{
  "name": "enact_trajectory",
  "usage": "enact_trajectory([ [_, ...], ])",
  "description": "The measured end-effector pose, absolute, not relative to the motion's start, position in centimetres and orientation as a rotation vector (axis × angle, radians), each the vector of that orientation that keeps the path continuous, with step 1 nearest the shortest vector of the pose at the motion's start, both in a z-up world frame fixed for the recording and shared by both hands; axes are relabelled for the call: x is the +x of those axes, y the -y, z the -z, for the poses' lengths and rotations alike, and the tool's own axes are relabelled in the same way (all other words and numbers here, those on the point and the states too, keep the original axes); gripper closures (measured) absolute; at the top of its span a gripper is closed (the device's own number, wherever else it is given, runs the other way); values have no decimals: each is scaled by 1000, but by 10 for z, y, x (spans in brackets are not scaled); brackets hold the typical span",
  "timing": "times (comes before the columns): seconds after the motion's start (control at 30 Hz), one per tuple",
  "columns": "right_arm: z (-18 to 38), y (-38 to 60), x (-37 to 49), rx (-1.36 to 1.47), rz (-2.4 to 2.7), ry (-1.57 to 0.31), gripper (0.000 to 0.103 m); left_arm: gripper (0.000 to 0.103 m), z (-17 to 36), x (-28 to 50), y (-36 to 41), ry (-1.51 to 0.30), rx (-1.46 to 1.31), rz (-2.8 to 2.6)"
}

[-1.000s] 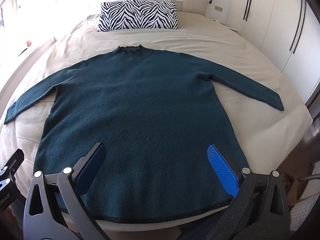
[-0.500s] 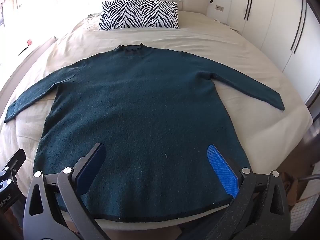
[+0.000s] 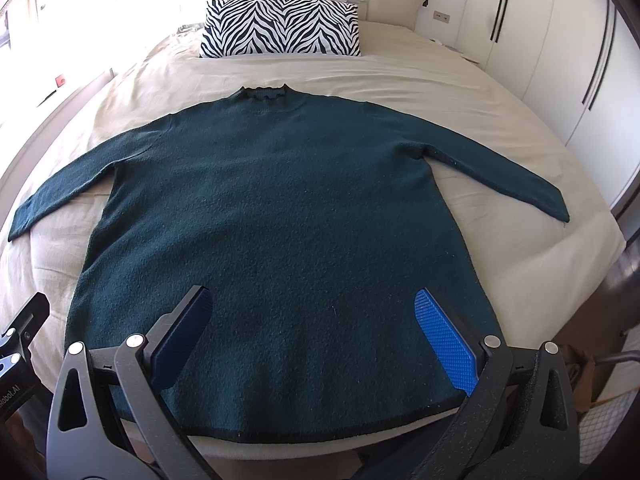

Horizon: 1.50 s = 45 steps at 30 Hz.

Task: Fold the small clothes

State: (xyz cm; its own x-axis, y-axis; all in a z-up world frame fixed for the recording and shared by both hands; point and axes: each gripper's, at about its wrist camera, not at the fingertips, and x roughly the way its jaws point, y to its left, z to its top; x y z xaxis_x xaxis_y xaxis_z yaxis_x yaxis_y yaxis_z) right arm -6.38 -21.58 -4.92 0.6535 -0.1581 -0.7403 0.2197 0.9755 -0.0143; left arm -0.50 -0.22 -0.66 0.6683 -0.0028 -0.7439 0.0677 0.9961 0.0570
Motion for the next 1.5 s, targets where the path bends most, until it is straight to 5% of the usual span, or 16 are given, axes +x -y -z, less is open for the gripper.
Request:
enact_trajectory([
  [1.5, 56, 208, -63, 69, 204, -847, 0, 0, 9, -6, -7, -860, 62, 39],
])
